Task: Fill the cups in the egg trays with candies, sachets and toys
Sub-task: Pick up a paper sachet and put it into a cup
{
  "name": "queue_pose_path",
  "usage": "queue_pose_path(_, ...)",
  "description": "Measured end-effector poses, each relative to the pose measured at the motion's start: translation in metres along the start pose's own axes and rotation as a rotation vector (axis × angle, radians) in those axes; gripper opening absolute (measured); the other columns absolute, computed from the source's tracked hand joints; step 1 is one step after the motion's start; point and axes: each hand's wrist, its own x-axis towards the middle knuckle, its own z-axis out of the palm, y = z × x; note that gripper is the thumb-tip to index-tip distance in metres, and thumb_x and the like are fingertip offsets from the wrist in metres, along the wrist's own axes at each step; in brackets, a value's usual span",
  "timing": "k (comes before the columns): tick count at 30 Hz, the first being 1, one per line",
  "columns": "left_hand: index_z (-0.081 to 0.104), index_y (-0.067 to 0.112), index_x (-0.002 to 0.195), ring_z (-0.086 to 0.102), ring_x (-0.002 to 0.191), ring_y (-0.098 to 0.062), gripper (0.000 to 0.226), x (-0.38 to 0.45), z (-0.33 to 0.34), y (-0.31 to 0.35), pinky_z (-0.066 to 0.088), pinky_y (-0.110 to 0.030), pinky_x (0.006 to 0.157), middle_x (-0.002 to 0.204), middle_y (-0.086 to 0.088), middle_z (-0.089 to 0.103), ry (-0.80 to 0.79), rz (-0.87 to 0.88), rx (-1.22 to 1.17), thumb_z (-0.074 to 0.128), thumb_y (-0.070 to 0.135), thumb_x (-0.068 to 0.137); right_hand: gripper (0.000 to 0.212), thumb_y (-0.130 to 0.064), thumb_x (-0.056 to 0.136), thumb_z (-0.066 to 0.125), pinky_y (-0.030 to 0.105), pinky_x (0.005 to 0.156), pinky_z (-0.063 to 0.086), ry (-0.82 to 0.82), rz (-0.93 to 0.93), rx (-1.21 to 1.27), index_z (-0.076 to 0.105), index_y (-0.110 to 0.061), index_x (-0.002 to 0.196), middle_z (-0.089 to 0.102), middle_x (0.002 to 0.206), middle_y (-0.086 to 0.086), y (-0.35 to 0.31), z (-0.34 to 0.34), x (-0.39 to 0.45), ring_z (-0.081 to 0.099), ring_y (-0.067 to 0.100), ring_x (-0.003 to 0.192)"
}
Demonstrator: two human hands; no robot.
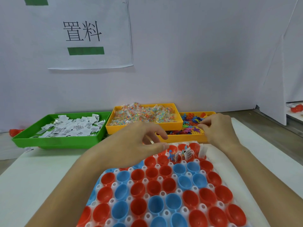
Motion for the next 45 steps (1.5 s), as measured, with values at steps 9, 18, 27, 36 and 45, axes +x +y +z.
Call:
queue_pose_path(9, 0.065, 0.041, 0.108, 0.066, 0.091, 0.002, 0.022, 0.001, -0.001, 0.001, 0.057, -0.024, 0.082, 0.098, 0.019, 0.069, 0.010, 0.007, 0.025, 0.059, 0.052, 0.090, 0.024, 0.000, 0.087, 0.070, 0.042, 0.083, 0.058, -0.001, 0.049, 0.078, 0.070, -0.014, 0.106, 0.069, 0.084, 0.003, 0.001, 0.000, -0.001, 0.065, 0.020, 0.085)
queue_pose_path(18, 0.065, 0.041, 0.109, 0.066, 0.091, 0.003, 0.023, 0.000, -0.001, 0.001, 0.057, -0.022, 0.081, 0.098, 0.020, 0.069, 0.009, 0.009, 0.022, 0.059, 0.052, 0.090, 0.052, -0.027, 0.101, 0.054, 0.029, 0.051, 0.035, -0.205, 0.048, -0.054, 0.054, -0.012, 0.051, 0.051, 0.049, 0.004, 0.008, 0.005, 0.001, 0.045, 0.016, 0.048)
queue_pose_path(27, 0.064, 0.042, 0.109, 0.065, 0.091, 0.004, 0.023, 0.000, -0.001, 0.000, 0.057, -0.025, 0.082, 0.099, 0.020, 0.069, 0.015, 0.008, 0.023, 0.059, 0.054, 0.090, 0.010, -0.012, 0.091, 0.071, 0.018, 0.074, 0.040, -0.178, 0.037, 0.063, 0.078, -0.016, 0.097, 0.062, 0.090, -0.007, 0.000, 0.001, 0.004, 0.054, 0.005, 0.084)
queue_pose_path(36, 0.067, 0.039, 0.108, 0.067, 0.086, 0.000, 0.019, 0.000, -0.001, 0.006, 0.058, -0.026, 0.080, 0.093, 0.018, 0.070, 0.061, -0.012, 0.006, 0.060, 0.047, 0.091, 0.011, -0.013, 0.095, 0.066, 0.013, 0.064, 0.042, 0.104, -0.027, 0.261, 0.076, -0.015, 0.097, 0.071, 0.091, -0.003, -0.019, -0.018, 0.007, 0.060, 0.004, 0.076)
queue_pose_path(45, 0.065, 0.023, 0.113, 0.072, 0.072, -0.008, 0.031, 0.006, 0.006, 0.006, 0.061, -0.037, 0.076, 0.083, 0.006, 0.074, 0.362, -0.115, -0.209, 0.071, 0.036, 0.086, 0.012, -0.008, 0.090, 0.071, 0.015, 0.066, 0.056, -0.269, -0.199, 0.809, 0.077, -0.018, 0.094, 0.076, 0.086, -0.006, -0.108, -0.041, -0.027, 0.074, 0.007, 0.078)
